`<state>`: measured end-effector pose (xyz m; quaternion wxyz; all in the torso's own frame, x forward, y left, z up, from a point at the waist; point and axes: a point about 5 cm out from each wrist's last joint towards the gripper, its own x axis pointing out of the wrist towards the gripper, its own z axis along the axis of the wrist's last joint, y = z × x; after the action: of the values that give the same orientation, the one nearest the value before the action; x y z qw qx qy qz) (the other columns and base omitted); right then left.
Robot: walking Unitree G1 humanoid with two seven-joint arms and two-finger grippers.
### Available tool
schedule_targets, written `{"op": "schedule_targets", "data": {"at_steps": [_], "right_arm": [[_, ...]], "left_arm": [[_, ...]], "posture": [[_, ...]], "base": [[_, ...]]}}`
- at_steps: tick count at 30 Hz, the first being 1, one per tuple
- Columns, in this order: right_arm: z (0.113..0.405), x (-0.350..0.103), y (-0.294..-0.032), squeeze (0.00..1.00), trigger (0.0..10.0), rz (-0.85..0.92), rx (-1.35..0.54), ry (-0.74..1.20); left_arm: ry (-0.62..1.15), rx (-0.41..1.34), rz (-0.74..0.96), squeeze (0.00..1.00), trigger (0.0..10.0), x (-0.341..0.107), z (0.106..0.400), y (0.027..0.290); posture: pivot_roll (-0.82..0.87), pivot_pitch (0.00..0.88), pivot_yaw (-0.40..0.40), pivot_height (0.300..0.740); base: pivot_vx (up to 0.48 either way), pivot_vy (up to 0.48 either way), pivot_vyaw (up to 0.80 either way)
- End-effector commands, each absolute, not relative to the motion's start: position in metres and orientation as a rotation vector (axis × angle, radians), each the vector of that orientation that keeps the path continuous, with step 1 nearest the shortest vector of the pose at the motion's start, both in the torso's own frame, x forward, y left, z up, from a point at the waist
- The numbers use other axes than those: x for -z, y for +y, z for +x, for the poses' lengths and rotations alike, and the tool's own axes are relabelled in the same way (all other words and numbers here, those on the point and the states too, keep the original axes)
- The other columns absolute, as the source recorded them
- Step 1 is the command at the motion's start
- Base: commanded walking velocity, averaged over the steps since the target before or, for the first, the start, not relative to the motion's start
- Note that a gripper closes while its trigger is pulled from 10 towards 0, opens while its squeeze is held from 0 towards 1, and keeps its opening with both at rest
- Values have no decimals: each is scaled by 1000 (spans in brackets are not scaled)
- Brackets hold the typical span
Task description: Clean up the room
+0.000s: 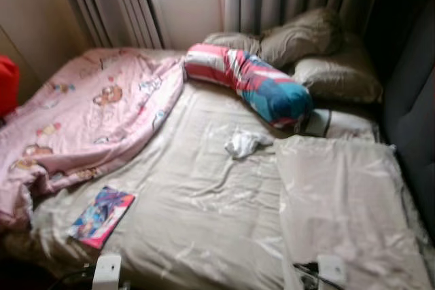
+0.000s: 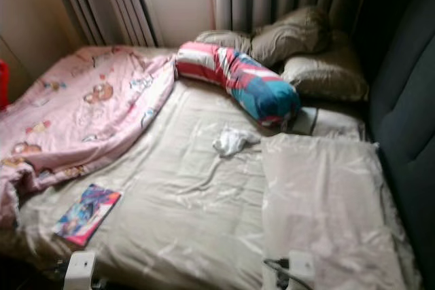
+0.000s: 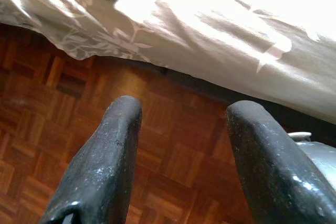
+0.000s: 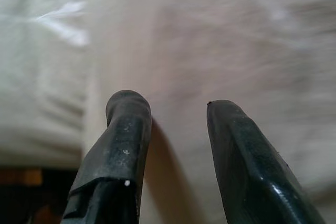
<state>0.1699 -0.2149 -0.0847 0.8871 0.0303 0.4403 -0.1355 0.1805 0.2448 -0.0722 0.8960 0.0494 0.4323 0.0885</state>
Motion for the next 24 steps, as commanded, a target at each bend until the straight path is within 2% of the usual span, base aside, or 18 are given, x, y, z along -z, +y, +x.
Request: {"op": "schedule_targets", "data": {"at_steps": [1, 9, 17, 24], "right_arm": [[168, 87, -211, 0, 10000, 78, 290, 931], [155, 93, -209, 0, 10000, -39, 180, 1000], [151, 94, -211, 0, 10000, -59, 168, 1020], [156, 93, -210, 0, 10000, -62, 152, 1021]], "left_arm": [[934, -173, 125, 0, 10000, 75, 175, 248], [899, -165, 87, 0, 10000, 72, 187, 238], [911, -178, 85, 0, 10000, 67, 192, 247], [902, -185, 78, 0, 10000, 68, 195, 240]], "posture": [[-128, 0, 116, 733], [-116, 0, 79, 733], [-116, 0, 78, 733], [-112, 0, 80, 733]], "base": [[0, 281, 0], [0, 281, 0], [0, 283, 0], [0, 302, 0]]}}
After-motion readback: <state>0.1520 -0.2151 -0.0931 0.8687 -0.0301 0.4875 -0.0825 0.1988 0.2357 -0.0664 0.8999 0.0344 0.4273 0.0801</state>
